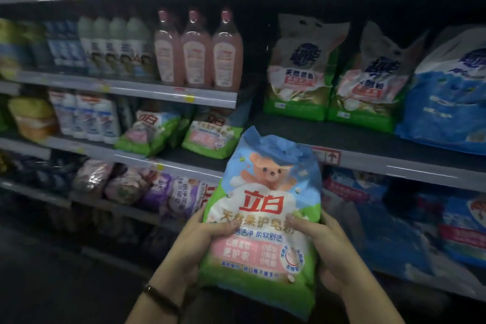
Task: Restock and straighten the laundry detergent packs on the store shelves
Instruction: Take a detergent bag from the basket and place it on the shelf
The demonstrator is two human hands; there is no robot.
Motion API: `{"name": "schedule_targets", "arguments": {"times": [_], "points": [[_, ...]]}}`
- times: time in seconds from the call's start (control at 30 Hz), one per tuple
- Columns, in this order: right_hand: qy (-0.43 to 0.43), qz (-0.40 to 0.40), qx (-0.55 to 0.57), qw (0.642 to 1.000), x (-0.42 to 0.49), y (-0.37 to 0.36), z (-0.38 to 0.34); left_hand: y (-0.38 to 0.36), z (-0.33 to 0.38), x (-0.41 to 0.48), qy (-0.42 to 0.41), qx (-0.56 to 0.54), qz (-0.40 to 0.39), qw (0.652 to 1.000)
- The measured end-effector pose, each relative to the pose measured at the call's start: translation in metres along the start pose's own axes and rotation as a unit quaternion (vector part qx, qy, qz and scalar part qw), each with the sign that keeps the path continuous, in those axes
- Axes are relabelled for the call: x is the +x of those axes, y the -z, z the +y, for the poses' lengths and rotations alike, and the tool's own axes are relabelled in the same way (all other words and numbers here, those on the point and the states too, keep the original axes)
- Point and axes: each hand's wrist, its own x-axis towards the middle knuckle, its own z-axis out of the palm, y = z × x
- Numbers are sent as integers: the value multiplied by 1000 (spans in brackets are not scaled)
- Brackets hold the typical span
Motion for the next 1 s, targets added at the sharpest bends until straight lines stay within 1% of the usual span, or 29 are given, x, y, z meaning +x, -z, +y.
{"name": "schedule_targets", "arguments": {"times": [0.13, 0.27, 0.4, 0.47, 0.57, 0.67, 0.73, 0.83, 0.9, 1.0], "points": [[-23, -2, 0, 1000, 8, -36, 27, 43, -5, -7, -10, 2, 28, 1000], [-5, -33, -35, 999, 31, -70, 24, 74, 4, 1, -19, -38, 57, 997], [14, -69, -113, 991, 59, -95, 24, 97, 26, 29, -19, -68, 95, 993], [-1, -84, -136, 987, 72, -102, 28, 106, 40, 48, -22, -68, 106, 992], [-22, -71, -146, 986, 90, -112, 33, 116, 55, 79, -12, -66, 114, 991], [-1, -37, -152, 988, 116, -125, 41, 125, 69, 107, 3, -45, 102, 994], [12, -35, -141, 989, 135, -134, 47, 134, 84, 127, -5, -24, 90, 996], [43, -18, -142, 989, 164, -148, 49, 143, 111, 158, -57, 33, 55, 996], [61, -10, -156, 986, 185, -157, 45, 151, 133, 184, -72, 71, 29, 994], [83, 6, -172, 982, 217, -175, 41, 165, 168, 225, -93, 165, -11, 982]]}}
